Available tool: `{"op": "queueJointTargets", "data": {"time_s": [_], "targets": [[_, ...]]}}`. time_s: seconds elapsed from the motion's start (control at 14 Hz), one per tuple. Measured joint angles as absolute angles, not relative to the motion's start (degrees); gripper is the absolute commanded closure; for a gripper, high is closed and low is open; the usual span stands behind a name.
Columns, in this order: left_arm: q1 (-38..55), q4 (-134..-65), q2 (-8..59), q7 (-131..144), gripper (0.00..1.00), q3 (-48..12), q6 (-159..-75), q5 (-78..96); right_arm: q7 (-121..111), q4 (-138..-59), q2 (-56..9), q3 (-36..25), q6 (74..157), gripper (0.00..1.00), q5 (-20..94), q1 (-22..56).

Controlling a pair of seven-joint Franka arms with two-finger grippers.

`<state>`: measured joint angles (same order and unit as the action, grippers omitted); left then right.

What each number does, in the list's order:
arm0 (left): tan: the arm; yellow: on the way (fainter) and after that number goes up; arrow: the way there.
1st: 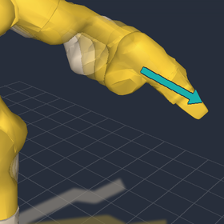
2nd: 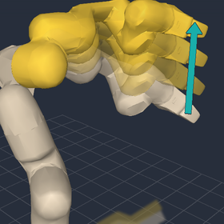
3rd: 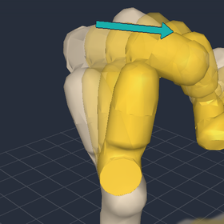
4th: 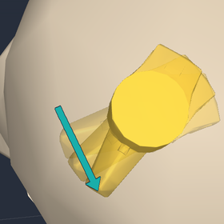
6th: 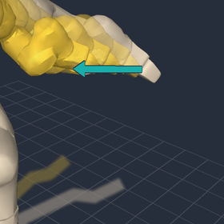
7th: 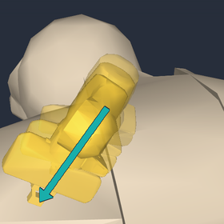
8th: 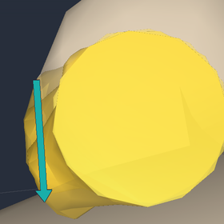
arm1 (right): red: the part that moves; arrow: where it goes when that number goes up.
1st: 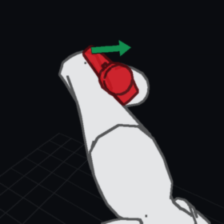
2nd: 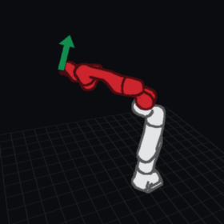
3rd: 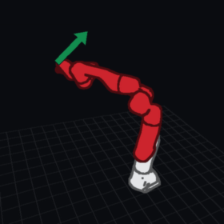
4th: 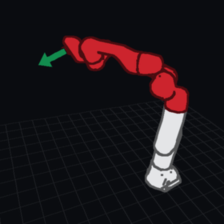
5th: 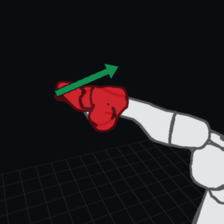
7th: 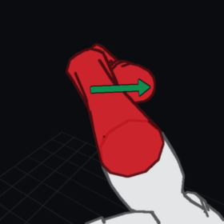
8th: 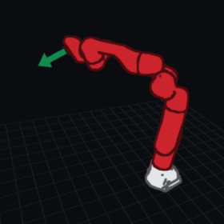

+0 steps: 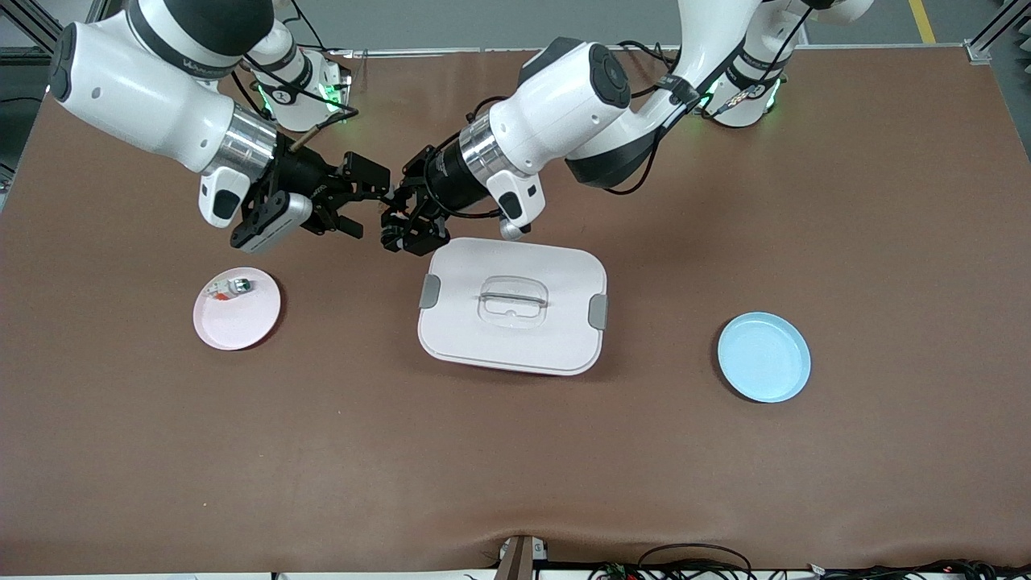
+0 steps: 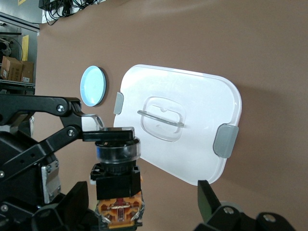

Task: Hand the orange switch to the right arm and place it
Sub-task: 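Grasp the orange switch with the right gripper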

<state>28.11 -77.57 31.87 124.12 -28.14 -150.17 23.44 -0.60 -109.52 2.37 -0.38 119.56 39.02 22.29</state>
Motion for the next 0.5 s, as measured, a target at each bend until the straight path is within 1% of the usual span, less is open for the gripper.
{"op": "queueJointTargets", "data": {"time_s": [0.14,0.21,0.36,0.5], "targets": [[28.12,-77.48,31.8,124.12,1.0,-28.15,-150.18,23.44,-0.81,-109.52,2.37,-0.38,119.57,0.0,39.02,22.31],[28.17,-77.35,31.61,124.12,1.0,-28.16,-150.19,23.44,-0.89,-109.53,2.37,-0.37,119.58,0.09,39.02,22.31],[28.31,-77.28,31.28,124.12,1.0,-28.16,-150.17,23.28,-1.0,-109.4,2.46,-0.34,119.59,0.31,39.13,22.4],[28.36,-77.35,31.27,124.12,1.0,-28.14,-150.19,23.21,-1.02,-109.34,2.54,-0.31,119.58,0.41,39.19,22.52]]}}
